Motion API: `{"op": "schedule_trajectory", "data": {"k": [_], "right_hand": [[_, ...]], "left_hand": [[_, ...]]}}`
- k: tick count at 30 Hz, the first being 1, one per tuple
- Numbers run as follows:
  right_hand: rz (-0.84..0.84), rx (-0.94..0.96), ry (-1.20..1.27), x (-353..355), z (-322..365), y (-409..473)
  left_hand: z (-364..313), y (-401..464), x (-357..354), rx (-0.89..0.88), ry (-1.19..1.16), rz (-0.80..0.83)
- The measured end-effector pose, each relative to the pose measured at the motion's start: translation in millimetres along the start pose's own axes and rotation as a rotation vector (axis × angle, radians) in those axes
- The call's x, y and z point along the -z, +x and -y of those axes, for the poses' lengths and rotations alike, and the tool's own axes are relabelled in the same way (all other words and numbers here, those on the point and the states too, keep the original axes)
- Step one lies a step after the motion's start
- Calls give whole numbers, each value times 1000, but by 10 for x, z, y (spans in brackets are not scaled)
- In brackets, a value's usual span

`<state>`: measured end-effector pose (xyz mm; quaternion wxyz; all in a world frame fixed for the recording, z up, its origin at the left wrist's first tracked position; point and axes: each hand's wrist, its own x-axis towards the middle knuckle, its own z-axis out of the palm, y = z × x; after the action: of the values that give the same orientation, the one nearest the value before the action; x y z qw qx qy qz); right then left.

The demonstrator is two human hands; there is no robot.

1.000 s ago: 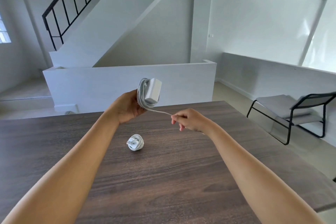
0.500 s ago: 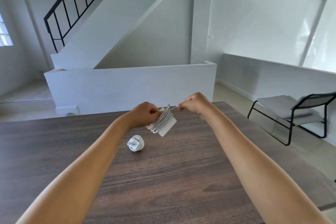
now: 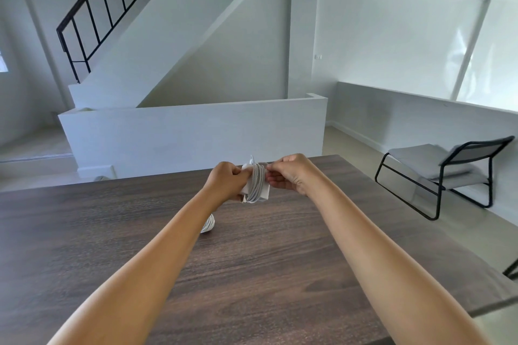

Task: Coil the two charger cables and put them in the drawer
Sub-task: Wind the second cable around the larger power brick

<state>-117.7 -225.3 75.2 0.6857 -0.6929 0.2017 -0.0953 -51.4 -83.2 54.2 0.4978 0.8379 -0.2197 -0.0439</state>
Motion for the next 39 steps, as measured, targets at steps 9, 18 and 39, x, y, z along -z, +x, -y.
{"op": "schedule_trajectory", "data": {"k": [9,18,39], "right_hand": [[19,-190,81,-40,18,5],[136,-258,136,6,2,-3],[48,-244,-259,-201,47,32]], "left_hand": [[-34,-81,-29,-84,140,-112],[-54,-109,52,-164,267,-123],[185,0,18,-33,45,-99]]}}
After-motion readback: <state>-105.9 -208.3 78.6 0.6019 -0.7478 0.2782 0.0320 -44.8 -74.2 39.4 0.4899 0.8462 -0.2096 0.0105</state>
